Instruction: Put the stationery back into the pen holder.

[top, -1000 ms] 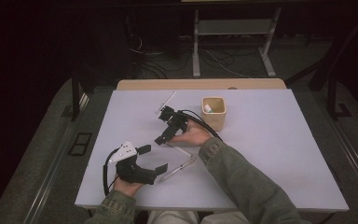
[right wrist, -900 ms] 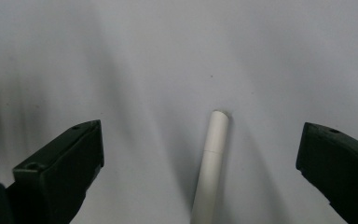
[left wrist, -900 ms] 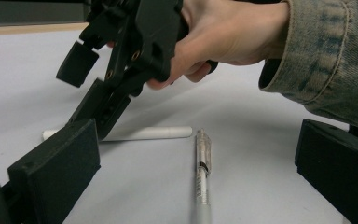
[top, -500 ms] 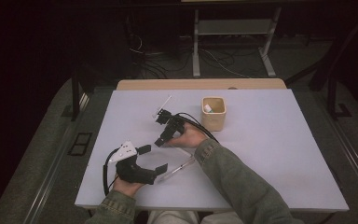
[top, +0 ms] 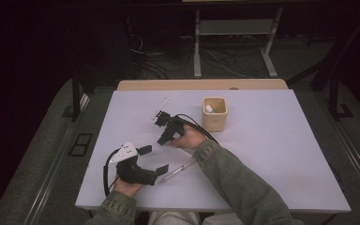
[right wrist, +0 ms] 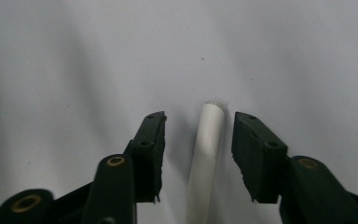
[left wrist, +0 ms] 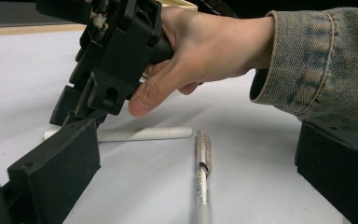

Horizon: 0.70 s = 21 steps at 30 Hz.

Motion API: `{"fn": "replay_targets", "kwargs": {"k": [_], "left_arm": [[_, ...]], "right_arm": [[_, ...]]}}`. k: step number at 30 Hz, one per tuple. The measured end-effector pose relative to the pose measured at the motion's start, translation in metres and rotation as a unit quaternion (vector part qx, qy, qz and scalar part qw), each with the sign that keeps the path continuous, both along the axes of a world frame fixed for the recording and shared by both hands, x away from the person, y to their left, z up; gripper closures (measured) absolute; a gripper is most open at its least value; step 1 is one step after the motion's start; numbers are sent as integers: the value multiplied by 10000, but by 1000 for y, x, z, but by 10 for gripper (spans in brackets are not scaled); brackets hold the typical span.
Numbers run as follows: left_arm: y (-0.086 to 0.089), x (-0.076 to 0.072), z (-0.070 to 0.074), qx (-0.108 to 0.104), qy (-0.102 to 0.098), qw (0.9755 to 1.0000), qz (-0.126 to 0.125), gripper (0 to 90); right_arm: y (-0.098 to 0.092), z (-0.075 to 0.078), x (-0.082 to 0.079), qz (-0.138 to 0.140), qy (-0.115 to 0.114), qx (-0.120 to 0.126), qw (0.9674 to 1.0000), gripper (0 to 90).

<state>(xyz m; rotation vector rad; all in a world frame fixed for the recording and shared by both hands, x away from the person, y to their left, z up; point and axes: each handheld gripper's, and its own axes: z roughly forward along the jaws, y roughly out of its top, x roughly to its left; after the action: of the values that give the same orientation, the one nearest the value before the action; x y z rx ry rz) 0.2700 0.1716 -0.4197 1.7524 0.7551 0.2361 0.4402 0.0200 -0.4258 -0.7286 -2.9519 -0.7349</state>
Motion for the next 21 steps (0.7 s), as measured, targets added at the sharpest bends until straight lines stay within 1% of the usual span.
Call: {"fn": "replay_targets", "kwargs": {"k": [4, 6, 11, 14, 16, 21], "left_arm": [[0, 0, 0, 4, -14, 10000, -5, 0], [0, 0, 0, 4, -18, 10000, -5, 0], [0, 0, 0, 4, -30, 10000, 4, 0], [0, 0, 1, 3, -37, 10000, 6, 0], [0, 0, 1, 5, -42, 10000, 8, 0], [0, -1, 1, -8, -55, 10000, 17, 0]], "right_arm": [[2, -1, -1, -1, -157, -140, 9998, 619], [3, 0, -1, 7, -174, -209, 9996, 644], [3, 0, -1, 63, -254, -277, 9993, 708], [3, 0, 0, 20, -218, -325, 9992, 744], [3, 0, 1, 44, -241, -345, 9991, 773], [2, 1, 1, 18, -165, -335, 9993, 780]]}}
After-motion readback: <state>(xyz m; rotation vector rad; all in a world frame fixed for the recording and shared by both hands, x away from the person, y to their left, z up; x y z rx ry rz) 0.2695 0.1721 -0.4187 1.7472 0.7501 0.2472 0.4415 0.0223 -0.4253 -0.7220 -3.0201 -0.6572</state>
